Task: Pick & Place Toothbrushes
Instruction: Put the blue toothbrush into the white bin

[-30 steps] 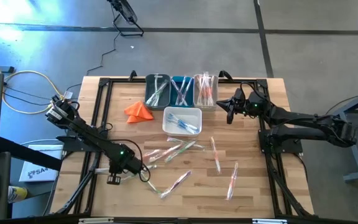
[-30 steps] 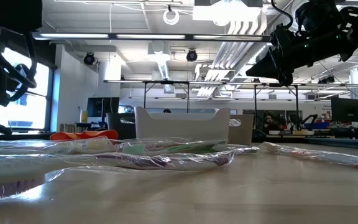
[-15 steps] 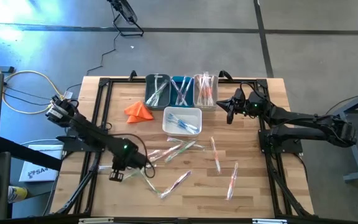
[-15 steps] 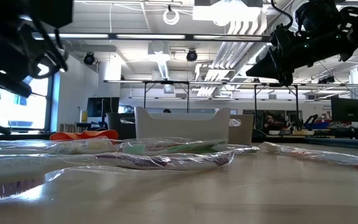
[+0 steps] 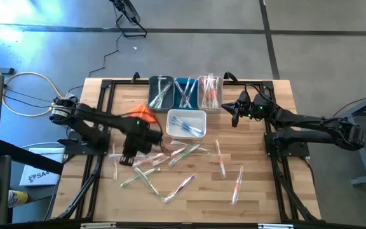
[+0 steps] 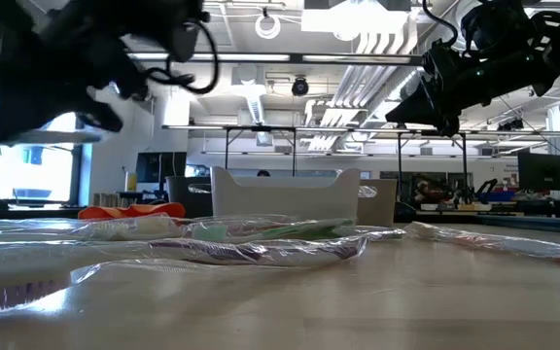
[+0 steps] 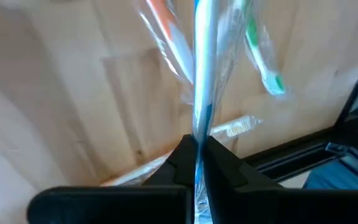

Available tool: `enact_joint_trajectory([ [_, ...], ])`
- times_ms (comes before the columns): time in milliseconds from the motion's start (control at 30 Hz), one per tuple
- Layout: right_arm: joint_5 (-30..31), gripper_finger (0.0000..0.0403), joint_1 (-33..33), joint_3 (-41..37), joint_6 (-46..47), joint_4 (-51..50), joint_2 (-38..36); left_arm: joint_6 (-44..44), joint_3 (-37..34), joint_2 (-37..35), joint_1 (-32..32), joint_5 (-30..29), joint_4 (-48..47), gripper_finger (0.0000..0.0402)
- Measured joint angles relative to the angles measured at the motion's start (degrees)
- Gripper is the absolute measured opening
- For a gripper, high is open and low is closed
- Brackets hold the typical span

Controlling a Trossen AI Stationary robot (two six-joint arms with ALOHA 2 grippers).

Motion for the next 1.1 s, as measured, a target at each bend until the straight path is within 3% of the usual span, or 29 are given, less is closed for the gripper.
enact_joint_trajectory([
  [267,0.0,0.0002,0.0,0.0,0.0,0.0,0.0,5.8,12.7,0.0,10.7,-0.7,-3.4,0.0007],
  [600,0.0,0.0002,0.0,0.0,0.0,0.0,0.0,8.5,30.5,0.0,18.7,-15.2,3.0,0.0006],
  [867,0.0,0.0002,0.0,0.0,0.0,0.0,0.0,11.5,33.1,0.3,21.7,-15.3,15.0,0.0006],
  [1100,1.5,0.0002,0.0,0.0,0.0,0.0,0.0,11.4,33.1,5.0,22.0,-14.9,23.6,0.0006],
])
